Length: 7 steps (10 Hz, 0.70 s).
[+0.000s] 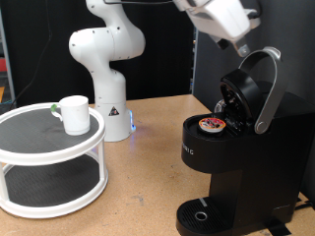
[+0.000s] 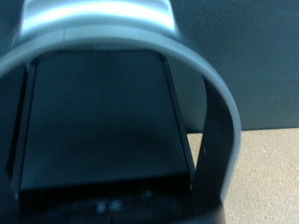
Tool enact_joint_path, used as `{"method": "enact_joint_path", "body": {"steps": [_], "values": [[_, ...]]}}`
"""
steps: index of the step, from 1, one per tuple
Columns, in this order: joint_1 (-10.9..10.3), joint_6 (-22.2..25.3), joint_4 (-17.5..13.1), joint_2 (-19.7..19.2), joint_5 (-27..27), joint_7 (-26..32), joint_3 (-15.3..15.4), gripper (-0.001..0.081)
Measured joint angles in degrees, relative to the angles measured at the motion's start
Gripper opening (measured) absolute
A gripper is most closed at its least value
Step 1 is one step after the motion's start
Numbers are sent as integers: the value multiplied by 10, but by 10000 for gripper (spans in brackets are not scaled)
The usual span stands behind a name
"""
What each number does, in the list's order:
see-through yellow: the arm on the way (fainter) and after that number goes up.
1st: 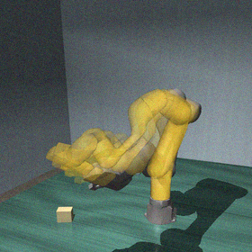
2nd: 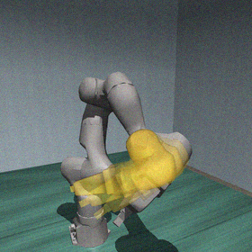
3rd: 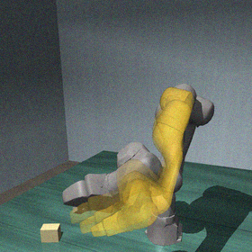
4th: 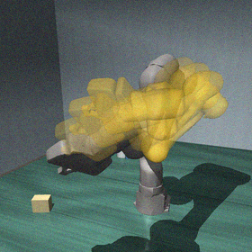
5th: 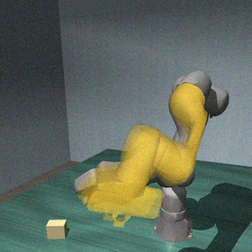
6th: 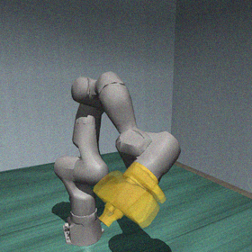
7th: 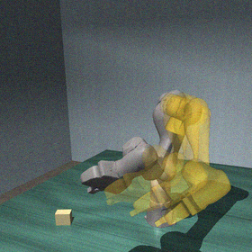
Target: Make a cup of coffee with the keurig machine
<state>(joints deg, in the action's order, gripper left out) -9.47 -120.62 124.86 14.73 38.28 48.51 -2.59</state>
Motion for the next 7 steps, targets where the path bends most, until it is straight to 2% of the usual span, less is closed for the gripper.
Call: {"method": "enact_joint_path", "body": {"steps": [3, 5, 6, 7], "values": [[-9, -38, 0, 0, -11, -55, 50, 808], [-13, -51, -5, 0, -10, -77, 70, 808], [-13, -55, -9, 0, -10, -89, 79, 762], [-14, -60, -13, 0, -10, -99, 86, 762]]}}
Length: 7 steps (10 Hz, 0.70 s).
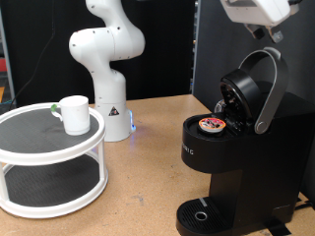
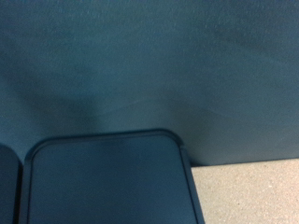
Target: Make a cup of coffee with the keurig machine
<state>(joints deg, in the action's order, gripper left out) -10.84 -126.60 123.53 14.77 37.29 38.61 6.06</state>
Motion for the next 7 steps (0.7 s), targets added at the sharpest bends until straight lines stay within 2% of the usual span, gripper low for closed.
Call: {"method": "enact_joint_path", "body": {"steps": [1, 2, 3, 5, 6, 7], "values": [[0, -4, -3, 0, 0, -8, 7, 585], [0, -9, -5, 0, 0, -17, 13, 585], [0, -13, -6, -1, -4, -25, 18, 391], [0, -25, -6, -9, -22, -44, 27, 116], [0, -29, -6, -16, -31, -49, 30, 116], [0, -34, -6, -23, -35, -50, 31, 24]]}}
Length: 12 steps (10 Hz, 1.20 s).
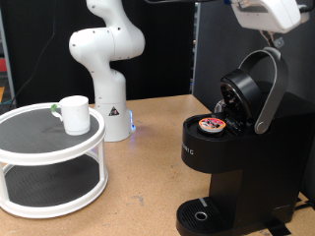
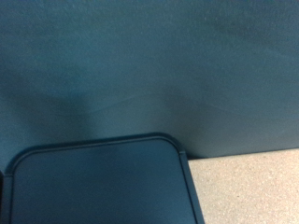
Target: Make a cup of coffee with the keurig machine
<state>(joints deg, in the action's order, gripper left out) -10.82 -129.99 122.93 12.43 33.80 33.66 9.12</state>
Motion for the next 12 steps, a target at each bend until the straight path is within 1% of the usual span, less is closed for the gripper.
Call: {"method": "enact_joint_path", "body": {"steps": [1, 2, 4, 7, 10, 12], "values": [[0, -4, 0, -7, -3, 0, 0, 24], [0, -8, -1, -12, -3, 0, 0, 7], [0, -8, -4, -15, -2, 4, -1, 5], [4, -1, -4, -10, -8, 35, -9, 7], [18, 7, 10, 15, -58, 65, -24, 7], [33, 27, 18, 27, -91, 78, -35, 7]]}}
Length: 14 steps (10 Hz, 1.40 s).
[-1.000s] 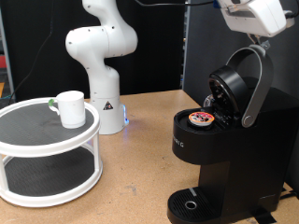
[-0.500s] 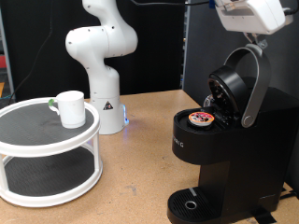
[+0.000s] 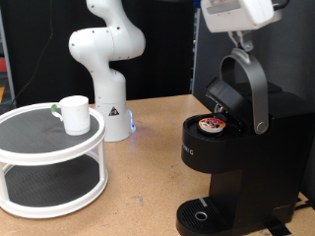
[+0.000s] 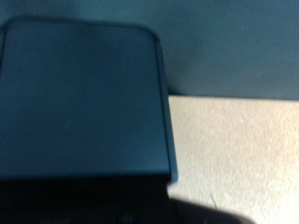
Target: Make a cup of coffee with the keurig machine
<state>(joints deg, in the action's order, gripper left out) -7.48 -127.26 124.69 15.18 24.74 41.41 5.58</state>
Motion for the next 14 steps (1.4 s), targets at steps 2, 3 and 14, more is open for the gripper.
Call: {"method": "enact_joint_path", "body": {"steps": [2, 3, 14], "values": [[16, 10, 9, 4, -32, 10, -11, 7], [23, 10, 15, 4, -48, 16, -14, 7], [48, -117, 119, -35, -149, 22, -19, 7]]}}
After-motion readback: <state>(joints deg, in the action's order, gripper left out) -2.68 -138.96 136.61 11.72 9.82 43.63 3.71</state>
